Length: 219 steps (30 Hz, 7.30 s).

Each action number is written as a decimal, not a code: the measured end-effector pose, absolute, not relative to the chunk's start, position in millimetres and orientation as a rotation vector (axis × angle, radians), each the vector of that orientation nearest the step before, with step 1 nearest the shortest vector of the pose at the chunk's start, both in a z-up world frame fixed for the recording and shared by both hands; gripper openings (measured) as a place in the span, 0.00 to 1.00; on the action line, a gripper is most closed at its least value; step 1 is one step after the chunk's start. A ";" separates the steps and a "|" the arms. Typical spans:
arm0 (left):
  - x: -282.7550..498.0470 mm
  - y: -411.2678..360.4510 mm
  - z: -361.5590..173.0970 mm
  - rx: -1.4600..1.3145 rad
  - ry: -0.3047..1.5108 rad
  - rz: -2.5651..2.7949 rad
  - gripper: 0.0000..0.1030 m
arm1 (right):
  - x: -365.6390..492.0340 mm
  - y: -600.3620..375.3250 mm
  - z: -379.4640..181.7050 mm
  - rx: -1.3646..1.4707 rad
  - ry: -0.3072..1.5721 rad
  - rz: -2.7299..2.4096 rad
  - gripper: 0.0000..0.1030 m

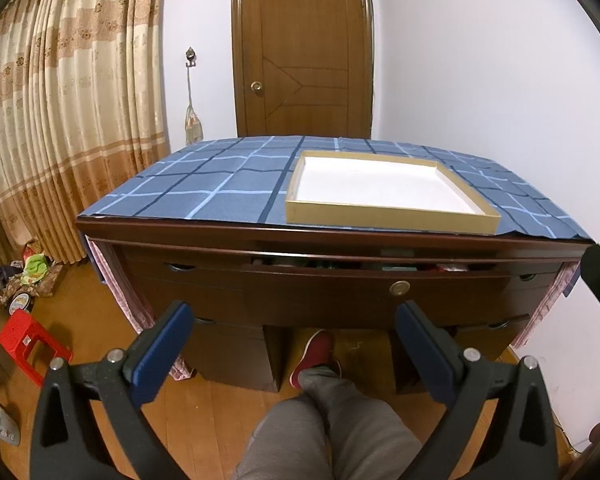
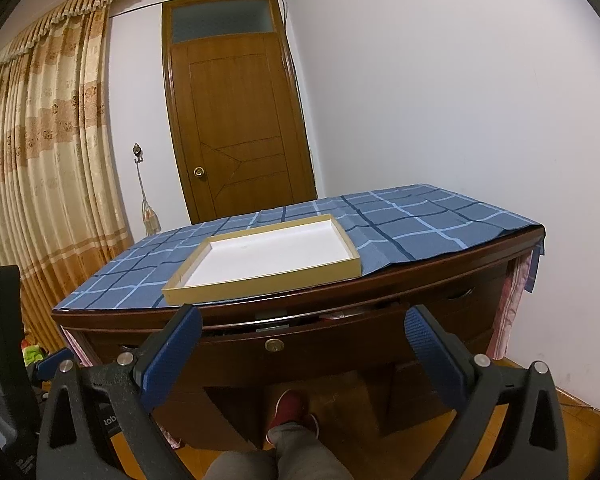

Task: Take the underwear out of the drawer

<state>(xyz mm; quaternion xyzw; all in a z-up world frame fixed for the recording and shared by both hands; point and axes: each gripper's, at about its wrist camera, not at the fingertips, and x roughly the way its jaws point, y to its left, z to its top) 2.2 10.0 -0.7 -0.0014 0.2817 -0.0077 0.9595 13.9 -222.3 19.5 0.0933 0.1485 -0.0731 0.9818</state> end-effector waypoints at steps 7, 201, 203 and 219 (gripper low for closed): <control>2.1 11.4 -3.5 0.001 0.575 -0.017 1.00 | 15.9 -225.0 16.5 0.191 0.309 -0.148 0.99; 159.1 -37.2 -110.6 0.030 0.694 -0.029 0.96 | 233.5 -381.1 -112.6 0.157 0.900 -0.198 0.83; 156.3 -35.9 -109.9 0.032 0.696 -0.035 0.96 | 229.9 -379.8 -112.5 0.153 0.898 -0.199 0.83; 121.7 -28.4 -108.5 0.045 0.729 -0.105 0.96 | 188.8 -373.4 -115.2 0.143 0.900 -0.202 0.84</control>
